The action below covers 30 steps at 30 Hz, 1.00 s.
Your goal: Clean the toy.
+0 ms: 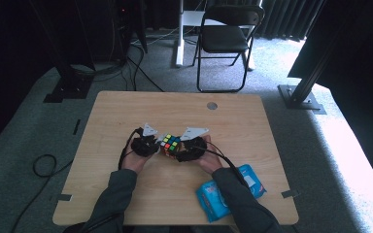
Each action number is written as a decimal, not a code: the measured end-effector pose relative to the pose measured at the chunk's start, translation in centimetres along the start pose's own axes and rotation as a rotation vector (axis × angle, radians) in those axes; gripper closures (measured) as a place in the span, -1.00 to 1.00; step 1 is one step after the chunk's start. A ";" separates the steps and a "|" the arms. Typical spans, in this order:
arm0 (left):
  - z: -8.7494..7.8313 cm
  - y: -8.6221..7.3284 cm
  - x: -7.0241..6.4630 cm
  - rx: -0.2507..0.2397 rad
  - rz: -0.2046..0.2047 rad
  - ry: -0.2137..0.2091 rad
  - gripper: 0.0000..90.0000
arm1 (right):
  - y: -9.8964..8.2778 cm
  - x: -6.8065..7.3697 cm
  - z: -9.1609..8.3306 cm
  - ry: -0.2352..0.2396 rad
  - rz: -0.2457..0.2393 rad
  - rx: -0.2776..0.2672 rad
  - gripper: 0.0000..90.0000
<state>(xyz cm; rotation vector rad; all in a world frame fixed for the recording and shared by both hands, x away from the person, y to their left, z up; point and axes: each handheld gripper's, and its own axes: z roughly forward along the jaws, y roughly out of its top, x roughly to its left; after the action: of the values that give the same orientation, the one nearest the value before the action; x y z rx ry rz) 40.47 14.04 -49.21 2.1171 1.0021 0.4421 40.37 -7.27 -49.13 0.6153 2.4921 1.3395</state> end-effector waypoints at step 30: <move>0.2 0.5 0.2 -0.005 -0.003 -0.008 0.82 | 0.0 0.2 -0.1 0.017 -0.010 -0.009 -0.24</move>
<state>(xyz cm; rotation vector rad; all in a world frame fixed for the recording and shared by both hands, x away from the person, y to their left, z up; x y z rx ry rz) 40.98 13.92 -48.98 2.1107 0.9987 0.4340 40.20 -7.26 -49.06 0.5909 2.4975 1.3571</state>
